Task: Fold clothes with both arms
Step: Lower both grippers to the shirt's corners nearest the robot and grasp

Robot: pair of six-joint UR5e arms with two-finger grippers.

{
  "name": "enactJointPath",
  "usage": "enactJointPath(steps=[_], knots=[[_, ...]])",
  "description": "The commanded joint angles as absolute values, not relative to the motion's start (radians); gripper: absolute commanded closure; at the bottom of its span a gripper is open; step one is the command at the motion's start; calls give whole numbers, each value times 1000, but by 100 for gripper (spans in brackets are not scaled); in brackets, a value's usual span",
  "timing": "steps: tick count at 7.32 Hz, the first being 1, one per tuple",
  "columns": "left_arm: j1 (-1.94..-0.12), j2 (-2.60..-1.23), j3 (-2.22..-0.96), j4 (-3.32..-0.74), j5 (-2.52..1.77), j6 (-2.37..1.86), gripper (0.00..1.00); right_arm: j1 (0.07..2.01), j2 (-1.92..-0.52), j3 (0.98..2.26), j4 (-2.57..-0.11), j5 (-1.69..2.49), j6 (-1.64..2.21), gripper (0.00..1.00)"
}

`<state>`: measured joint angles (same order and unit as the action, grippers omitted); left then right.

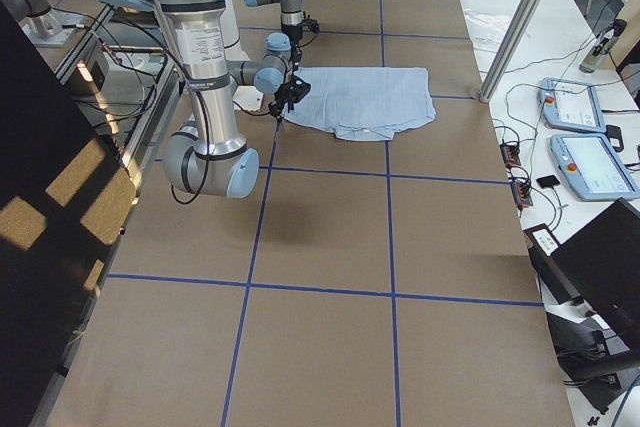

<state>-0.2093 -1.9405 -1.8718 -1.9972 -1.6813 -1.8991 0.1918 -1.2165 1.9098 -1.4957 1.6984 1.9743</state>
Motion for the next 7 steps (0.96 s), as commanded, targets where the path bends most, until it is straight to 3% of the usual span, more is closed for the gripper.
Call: enactJointPath(steps=[1,7], knots=[[-210,-1939,-1871,-1997,-1681,-1899,100,192,-1216,1910,-1496,1700,1974,28],[-210,-1940,-1868,-1997,-1681,-1898,100,192,-1212,1916,-1499,1701,1974,45]])
